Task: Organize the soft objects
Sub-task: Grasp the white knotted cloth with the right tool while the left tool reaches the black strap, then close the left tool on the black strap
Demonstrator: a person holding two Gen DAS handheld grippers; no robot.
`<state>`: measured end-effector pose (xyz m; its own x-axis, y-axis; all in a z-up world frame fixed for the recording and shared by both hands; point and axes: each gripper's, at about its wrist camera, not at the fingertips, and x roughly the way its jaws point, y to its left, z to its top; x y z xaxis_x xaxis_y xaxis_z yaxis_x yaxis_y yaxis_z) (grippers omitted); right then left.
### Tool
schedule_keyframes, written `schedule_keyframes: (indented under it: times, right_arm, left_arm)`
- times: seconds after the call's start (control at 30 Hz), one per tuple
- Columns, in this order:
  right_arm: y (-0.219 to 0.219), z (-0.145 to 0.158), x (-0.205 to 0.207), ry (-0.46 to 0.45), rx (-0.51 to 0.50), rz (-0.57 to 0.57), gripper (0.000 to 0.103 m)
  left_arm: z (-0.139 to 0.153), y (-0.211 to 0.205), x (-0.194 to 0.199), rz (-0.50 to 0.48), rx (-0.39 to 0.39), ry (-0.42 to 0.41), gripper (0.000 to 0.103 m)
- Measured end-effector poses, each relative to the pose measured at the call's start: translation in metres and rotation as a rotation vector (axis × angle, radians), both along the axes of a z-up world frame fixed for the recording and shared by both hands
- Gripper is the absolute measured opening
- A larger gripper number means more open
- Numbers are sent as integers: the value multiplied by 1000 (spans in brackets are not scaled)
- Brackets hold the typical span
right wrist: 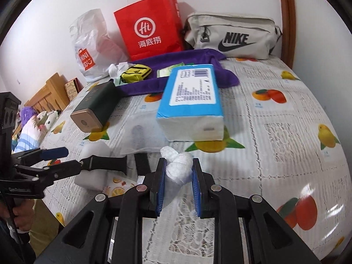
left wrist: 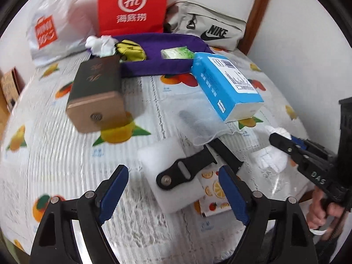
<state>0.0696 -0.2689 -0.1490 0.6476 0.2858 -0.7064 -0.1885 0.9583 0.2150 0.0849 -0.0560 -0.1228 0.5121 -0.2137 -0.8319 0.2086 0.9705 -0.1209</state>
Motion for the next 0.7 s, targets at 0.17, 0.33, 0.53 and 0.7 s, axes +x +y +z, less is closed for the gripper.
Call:
schedule_keyframes:
  times: [0.17,0.33,0.53,0.7]
  right_arm:
    - [-8,-5,1,6,4,-3,22]
    - [-17,-12,4,20,11,-15,22]
    - [-22,-18,4,33,18,-24,22]
    - [-18,-17,2,29,16,-13,22]
  left_arm:
    - [-10,-23,7,-75,82,-6,81]
    - [-26,-35,8,-82,245,-31,68]
    - [-18,-12,14,-28,175,-34,49]
    - [-13,21,18,39,61,-7,43]
